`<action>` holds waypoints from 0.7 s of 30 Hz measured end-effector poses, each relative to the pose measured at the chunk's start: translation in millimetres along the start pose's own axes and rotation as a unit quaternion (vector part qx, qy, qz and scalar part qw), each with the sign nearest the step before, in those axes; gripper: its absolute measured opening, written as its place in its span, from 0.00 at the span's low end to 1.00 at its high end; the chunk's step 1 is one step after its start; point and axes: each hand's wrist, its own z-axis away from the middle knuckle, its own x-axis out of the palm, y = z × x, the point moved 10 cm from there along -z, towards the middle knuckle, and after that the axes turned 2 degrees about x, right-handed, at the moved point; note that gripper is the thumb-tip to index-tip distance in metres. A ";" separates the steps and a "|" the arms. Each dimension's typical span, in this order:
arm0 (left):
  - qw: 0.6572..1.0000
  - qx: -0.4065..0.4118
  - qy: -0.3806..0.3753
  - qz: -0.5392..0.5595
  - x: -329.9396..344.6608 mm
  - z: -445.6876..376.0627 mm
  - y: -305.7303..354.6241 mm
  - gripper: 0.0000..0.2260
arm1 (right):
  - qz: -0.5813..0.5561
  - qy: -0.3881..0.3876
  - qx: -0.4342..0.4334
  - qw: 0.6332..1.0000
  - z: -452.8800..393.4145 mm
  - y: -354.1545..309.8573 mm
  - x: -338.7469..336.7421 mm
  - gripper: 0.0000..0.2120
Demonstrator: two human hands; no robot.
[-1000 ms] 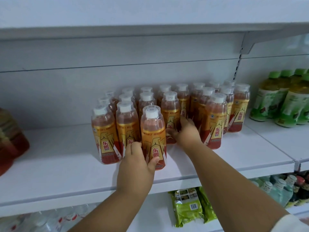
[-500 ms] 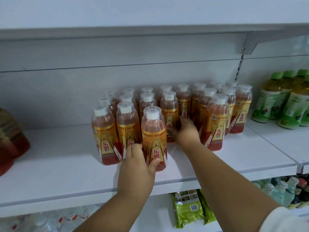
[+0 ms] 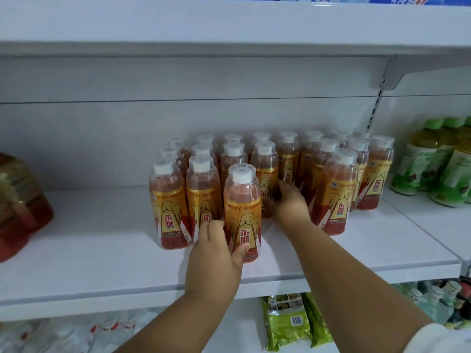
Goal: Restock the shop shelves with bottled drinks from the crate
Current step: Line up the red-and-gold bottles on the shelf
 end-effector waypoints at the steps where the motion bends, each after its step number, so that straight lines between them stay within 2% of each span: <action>1: 1.000 0.000 0.001 0.000 -0.1 -0.1 0.1 0.23 | 0.003 -0.007 0.006 1.000 -2.5 2.3 0.5 0.27; 11: 1.000 0.002 0.005 0.002 0.7 0.1 -1.4 0.22 | -0.015 -0.052 0.010 0.998 -12.1 7.7 5.4 0.19; 14: 1.000 -0.001 0.005 0.003 0.8 0.1 -1.8 0.22 | 0.000 -0.054 0.007 0.999 -9.1 5.2 5.1 0.19; 18: 1.000 -0.005 0.001 0.001 0.9 -1.1 -0.6 0.24 | 0.019 -0.004 0.019 1.000 6.9 -0.1 -9.5 0.22; 21: 1.000 -0.004 -0.002 0.001 1.4 -3.8 1.0 0.24 | -0.059 0.080 0.011 0.995 47.0 -6.6 -30.1 0.18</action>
